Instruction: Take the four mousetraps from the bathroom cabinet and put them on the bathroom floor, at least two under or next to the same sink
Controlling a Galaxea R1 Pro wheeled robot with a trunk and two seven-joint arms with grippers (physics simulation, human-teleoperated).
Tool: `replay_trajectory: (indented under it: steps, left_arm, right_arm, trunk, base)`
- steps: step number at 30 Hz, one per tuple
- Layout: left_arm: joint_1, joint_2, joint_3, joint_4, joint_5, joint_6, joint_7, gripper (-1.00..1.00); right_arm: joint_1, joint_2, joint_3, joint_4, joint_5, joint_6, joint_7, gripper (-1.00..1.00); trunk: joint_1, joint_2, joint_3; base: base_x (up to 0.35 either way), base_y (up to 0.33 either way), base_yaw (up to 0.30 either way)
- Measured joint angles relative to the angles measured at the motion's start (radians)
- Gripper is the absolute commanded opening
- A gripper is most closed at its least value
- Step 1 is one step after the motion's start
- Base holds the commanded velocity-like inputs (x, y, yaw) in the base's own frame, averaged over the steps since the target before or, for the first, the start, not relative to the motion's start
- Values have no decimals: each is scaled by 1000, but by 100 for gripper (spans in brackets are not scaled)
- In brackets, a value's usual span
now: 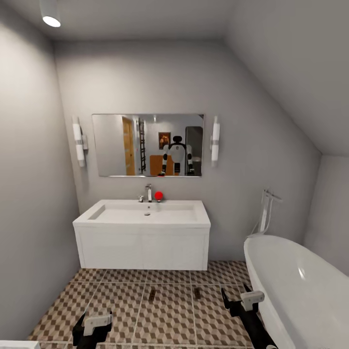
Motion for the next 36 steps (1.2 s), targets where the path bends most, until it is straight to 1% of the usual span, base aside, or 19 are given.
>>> replay_trajectory:
  steps: [36]
  left_arm:
    - [0,0,0,0,0,0,0,100]
  right_arm:
    - [0,0,0,0,0,0,0,100]
  trunk:
    - [-138,252,63]
  base:
    - [0,0,0]
